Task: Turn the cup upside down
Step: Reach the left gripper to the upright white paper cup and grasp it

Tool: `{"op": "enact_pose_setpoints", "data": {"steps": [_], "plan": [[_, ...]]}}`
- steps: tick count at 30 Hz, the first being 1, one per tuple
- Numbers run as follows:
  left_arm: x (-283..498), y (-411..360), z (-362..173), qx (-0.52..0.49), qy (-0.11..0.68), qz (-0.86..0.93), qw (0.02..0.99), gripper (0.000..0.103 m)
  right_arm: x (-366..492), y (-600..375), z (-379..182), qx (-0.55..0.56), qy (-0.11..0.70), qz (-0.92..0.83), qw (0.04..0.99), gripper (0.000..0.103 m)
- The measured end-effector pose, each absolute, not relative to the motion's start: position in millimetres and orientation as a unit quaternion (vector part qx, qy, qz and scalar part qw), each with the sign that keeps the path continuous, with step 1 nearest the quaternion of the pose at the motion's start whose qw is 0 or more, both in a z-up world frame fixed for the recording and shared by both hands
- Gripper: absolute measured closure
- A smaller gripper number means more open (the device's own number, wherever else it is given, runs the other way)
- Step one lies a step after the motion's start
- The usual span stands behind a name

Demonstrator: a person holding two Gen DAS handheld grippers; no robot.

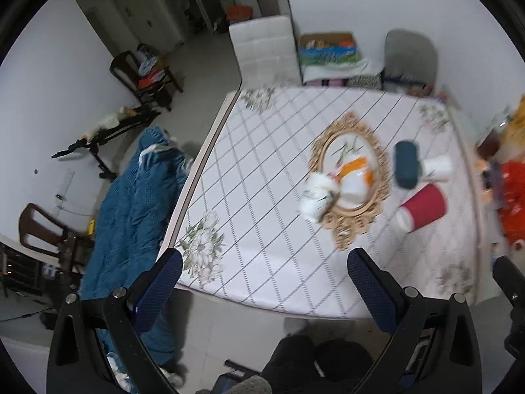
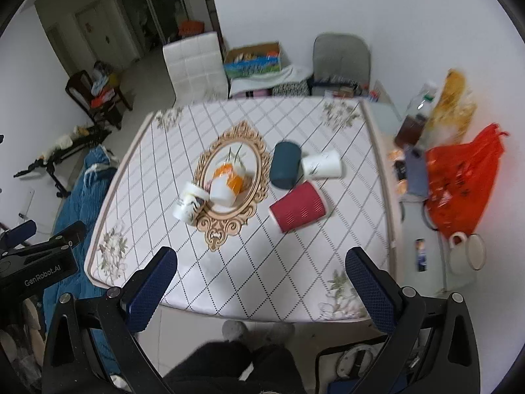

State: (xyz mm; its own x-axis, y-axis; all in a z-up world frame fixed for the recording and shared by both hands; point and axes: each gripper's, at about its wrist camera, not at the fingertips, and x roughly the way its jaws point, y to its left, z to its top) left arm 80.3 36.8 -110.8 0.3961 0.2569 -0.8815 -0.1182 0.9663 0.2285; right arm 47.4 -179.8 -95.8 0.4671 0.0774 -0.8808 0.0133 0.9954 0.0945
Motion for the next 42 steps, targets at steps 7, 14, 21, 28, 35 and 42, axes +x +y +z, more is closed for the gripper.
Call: {"op": "enact_pose_setpoints", "data": {"steps": [7, 14, 21, 28, 35, 42], "plan": [[127.2, 50.9, -171.6, 0.087, 0.593, 0.111, 0.792, 0.000, 100.1, -160.8, -185.1, 0.058, 0.578, 0.020, 0.814, 0.000], [182.2, 50.9, -222.7, 0.120, 0.626, 0.072, 0.767, 0.000, 132.9, -152.5, -253.6, 0.076, 0.628, -0.023, 0.774, 0.000], [232.9, 36.7, -274.5, 0.148, 0.663, 0.014, 0.734, 0.000, 153.3, -158.8, -303.2, 0.088, 0.664, -0.079, 0.738, 0.000], [264.9, 15.1, -315.2, 0.166, 0.691, -0.037, 0.703, 0.002, 163.0, -171.8, -330.0, 0.089, 0.681, -0.120, 0.717, 0.000], [280.6, -3.8, -343.8, 0.181, 0.709, -0.076, 0.678, 0.007, 170.5, -179.9, -345.2, 0.086, 0.693, -0.146, 0.701, 0.000], [288.9, -17.7, -366.8, 0.203, 0.716, -0.100, 0.660, 0.011, 178.2, -184.3, -350.3, 0.090, 0.697, -0.159, 0.693, 0.000]]}}
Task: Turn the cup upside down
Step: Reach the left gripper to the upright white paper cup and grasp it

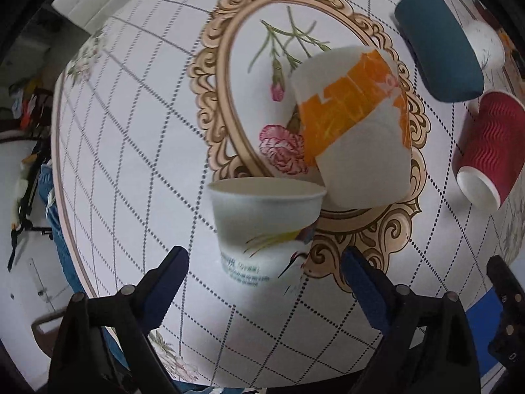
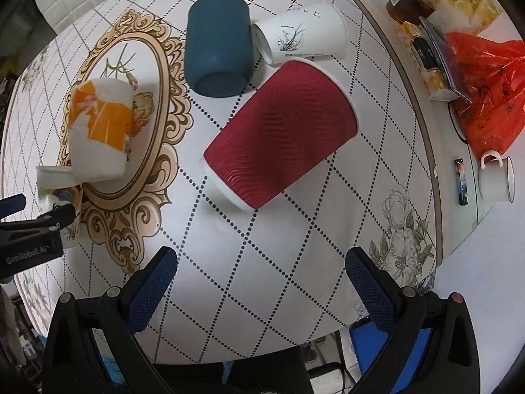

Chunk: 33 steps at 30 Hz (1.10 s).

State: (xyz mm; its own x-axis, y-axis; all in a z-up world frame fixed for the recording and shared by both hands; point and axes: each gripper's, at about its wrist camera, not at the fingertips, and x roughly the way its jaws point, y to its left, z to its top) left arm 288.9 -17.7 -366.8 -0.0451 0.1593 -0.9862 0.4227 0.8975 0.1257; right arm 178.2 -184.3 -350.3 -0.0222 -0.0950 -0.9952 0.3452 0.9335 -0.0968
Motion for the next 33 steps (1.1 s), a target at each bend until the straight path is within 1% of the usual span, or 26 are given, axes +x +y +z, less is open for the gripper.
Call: {"op": "enact_pose_setpoints", "data": {"steps": [1, 3, 8, 11, 12, 13, 15, 18, 19, 26, 33], "plan": [[290.0, -19.3, -369.4, 0.206, 0.718, -0.103, 0.657, 0.016, 179.1, -185.2, -351.1, 0.090, 0.698, -0.160, 0.693, 0.000], [289.4, -20.7, -375.1, 0.208, 0.722, -0.109, 0.651, 0.018, 180.4, -186.1, -352.6, 0.091, 0.699, -0.163, 0.690, 0.000], [291.8, -25.1, -385.6, 0.215, 0.723, -0.117, 0.646, 0.019, 183.0, -191.7, -357.3, 0.094, 0.703, -0.167, 0.685, 0.000], [294.5, -27.2, -390.0, 0.214, 0.724, -0.118, 0.645, 0.020, 183.5, -193.6, -359.4, 0.096, 0.704, -0.168, 0.683, 0.000], [296.2, -27.4, -391.4, 0.212, 0.725, -0.118, 0.645, 0.023, 184.2, -194.1, -359.6, 0.096, 0.704, -0.169, 0.683, 0.000], [297.9, -27.5, -393.0, 0.212, 0.725, -0.117, 0.644, 0.029, 183.0, -194.6, -359.9, 0.096, 0.704, -0.169, 0.683, 0.000], [300.2, -27.7, -395.6, 0.208, 0.728, -0.117, 0.642, 0.033, 183.7, -195.5, -360.8, 0.097, 0.704, -0.169, 0.683, 0.000], [303.3, -28.3, -399.6, 0.207, 0.729, -0.117, 0.642, 0.034, 183.5, -194.7, -361.8, 0.097, 0.704, -0.168, 0.683, 0.000], [303.5, -28.7, -400.8, 0.205, 0.729, -0.117, 0.643, 0.038, 183.3, -194.6, -362.2, 0.098, 0.704, -0.169, 0.683, 0.000], [307.6, -20.9, -398.3, 0.192, 0.727, -0.119, 0.649, 0.040, 185.0, -194.4, -361.0, 0.099, 0.703, -0.170, 0.683, 0.000], [319.3, 7.7, -392.3, 0.126, 0.746, -0.107, 0.645, 0.041, 183.8, -194.7, -357.8, 0.107, 0.700, -0.174, 0.685, 0.000]]}}
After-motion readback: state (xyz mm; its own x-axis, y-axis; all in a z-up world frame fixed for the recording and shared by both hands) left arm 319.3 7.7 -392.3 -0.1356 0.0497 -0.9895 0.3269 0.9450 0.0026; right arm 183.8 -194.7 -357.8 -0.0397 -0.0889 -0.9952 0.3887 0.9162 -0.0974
